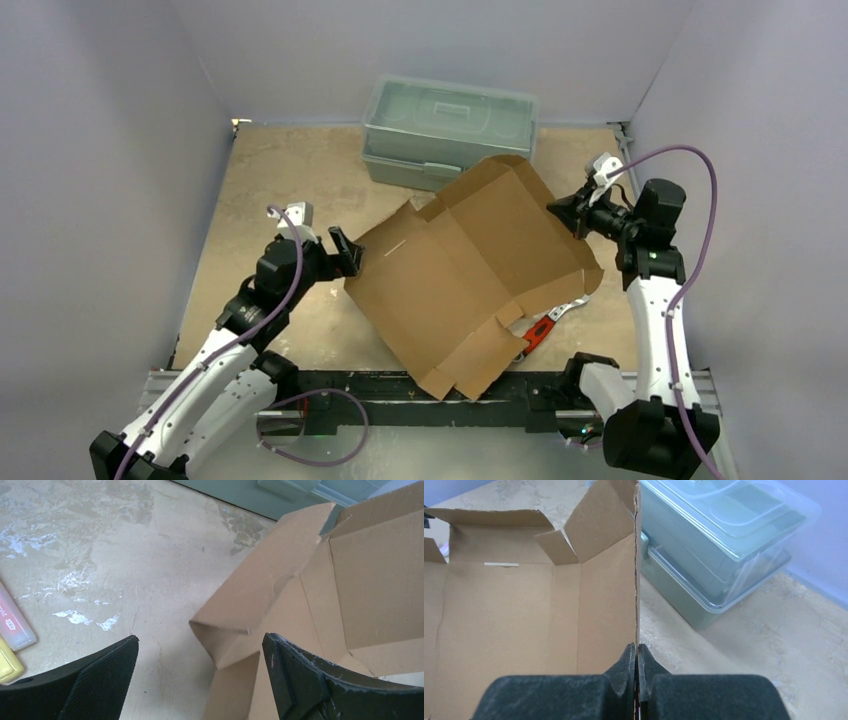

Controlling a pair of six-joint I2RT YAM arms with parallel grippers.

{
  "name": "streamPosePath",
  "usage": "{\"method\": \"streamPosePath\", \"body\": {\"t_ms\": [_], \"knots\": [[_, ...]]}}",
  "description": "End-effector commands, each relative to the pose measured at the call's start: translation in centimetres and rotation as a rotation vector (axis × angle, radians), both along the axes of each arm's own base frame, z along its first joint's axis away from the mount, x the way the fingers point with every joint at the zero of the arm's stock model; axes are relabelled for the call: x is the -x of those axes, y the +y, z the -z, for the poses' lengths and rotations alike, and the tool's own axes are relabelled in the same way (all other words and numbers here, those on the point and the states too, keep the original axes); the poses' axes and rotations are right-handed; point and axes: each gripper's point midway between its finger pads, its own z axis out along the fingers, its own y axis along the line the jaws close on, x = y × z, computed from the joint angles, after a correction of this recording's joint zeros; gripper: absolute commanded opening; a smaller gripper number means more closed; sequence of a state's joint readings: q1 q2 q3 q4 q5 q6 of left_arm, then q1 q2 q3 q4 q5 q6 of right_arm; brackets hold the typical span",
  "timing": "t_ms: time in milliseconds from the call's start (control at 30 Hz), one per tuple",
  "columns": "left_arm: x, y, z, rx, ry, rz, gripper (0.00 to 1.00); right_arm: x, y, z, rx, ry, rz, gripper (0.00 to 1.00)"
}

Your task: Fold the paper box

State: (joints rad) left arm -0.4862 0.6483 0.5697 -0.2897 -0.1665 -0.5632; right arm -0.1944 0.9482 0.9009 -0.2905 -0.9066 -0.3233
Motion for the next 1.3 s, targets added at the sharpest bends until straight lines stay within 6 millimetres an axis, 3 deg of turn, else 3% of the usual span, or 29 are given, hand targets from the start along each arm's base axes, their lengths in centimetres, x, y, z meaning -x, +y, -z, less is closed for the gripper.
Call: {"method": "streamPosePath", "body": {"t_ms": [0,200,333,600,867,1000,1167,1267], "knots": [[-0.3,-0.9,-1.2,0.033,-0.056,0.041,0.95,-0.2,-0.3,-0.4,-0.002,-0.025,-0.02,0.0],[1.8,-3.0,-1.4,0.205,-0.035,0.133,0.97,-0.8,-0.9,-0.4,-0.02,-0.012,0.019,0.0],[3.3,-3.4,-1.6,0.326,-0.027,0.147,0.99,-1.1,-1.2,-0.4,-0.038,-0.005,0.041,0.0],[4.8,-4.5,3.4,0.455,0.144,0.135,0.96,-1.6,-1.5,-0.8,-0.092,0.017,0.055,0.0],[4.5,-6.4,6.3,0.504,0.226,0.18,0.85,-1.7,-1.5,-0.6,-0.132,0.033,0.053,0.0],[4.3,-7.2,8.2,0.541,0.261,0.179,0.72,-1.7,-1.4,-0.5,-0.147,0.04,0.043,0.0],[3.2,-8.0,9.0,0.532,0.268,0.183,0.57,-1.6,-1.1,-0.2,-0.161,0.053,0.027,0.0],[2.4,-8.5,9.2,0.501,0.265,0.193,0.38,-1.6,-1.1,0.1,-0.166,0.064,0.022,0.0]]}}
